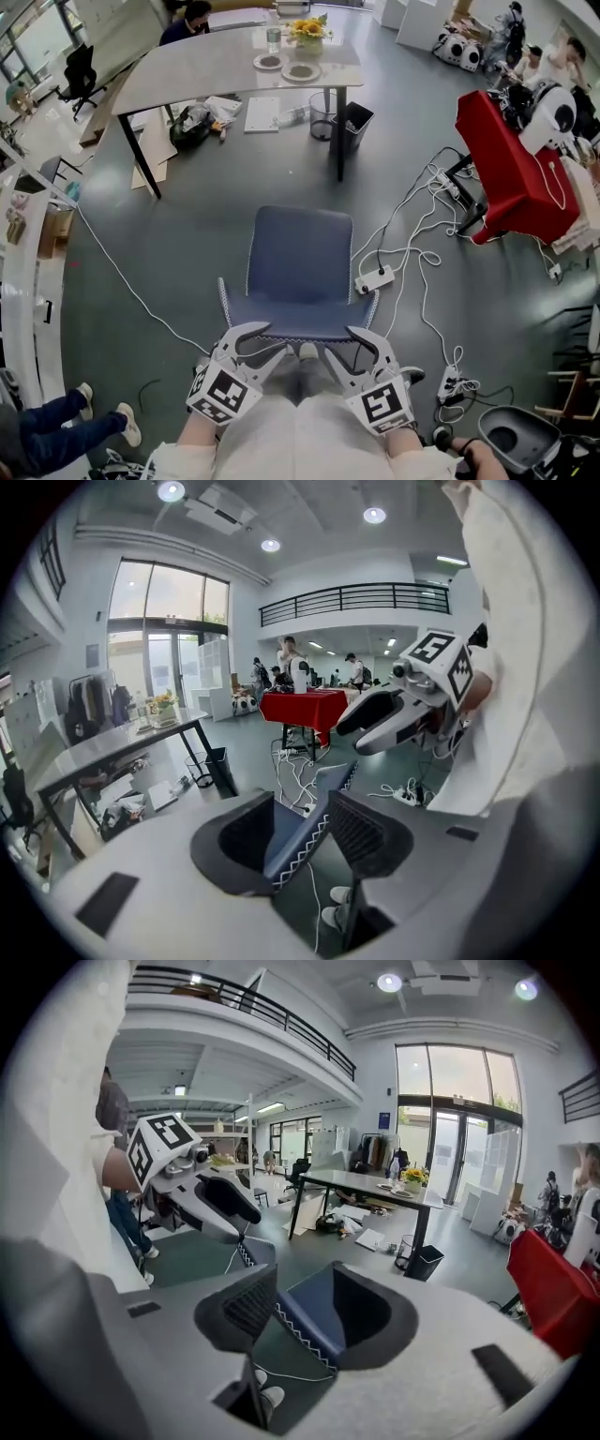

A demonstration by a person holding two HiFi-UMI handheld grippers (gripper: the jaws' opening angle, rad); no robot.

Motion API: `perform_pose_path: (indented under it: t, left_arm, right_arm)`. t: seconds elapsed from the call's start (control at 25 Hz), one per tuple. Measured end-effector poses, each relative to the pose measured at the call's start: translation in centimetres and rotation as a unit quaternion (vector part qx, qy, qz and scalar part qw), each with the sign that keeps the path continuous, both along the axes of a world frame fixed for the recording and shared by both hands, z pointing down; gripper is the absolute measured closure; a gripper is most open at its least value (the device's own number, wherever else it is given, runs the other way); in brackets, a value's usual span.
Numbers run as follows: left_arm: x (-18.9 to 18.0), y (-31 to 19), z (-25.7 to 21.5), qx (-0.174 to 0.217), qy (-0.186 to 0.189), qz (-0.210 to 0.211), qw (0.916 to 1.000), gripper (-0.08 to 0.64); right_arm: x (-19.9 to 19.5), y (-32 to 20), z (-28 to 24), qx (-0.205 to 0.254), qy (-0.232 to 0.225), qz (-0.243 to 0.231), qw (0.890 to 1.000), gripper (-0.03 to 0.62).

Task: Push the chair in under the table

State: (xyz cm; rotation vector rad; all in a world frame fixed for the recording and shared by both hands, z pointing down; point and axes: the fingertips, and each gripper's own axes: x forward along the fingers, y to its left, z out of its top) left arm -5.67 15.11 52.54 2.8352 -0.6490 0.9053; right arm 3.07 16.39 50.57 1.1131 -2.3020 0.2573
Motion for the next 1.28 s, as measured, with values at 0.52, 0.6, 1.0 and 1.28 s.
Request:
perform_pose_path:
  t: [0.52,0.6,1.0,1.28]
  left_arm:
    - [-0.6,1.0,3.8,0.01,-0.092,0.051,0.9944,0.356]
    - [-0.7,1.1,4.4,0.013,-0.108,0.061,0.9922,0.356]
    - [-1.0,0.8,6.2,0.013,-0.133,0.062,0.989,0.356]
    - [-0.7,0.2,6.6,0.001,-0.132,0.055,0.9898,0.356]
  right_arm:
    - [0.2,1.0,4.1,-0.007,0.094,-0.047,0.994,0.414]
    - [0.2,0.9,4.5,-0.007,0.104,-0.049,0.993,0.413]
    - [0.8,0.7,7.0,-0.028,0.142,-0.065,0.987,0.413]
    - [1.2,0.4,7.8,-0.045,0.148,-0.069,0.985,0.423]
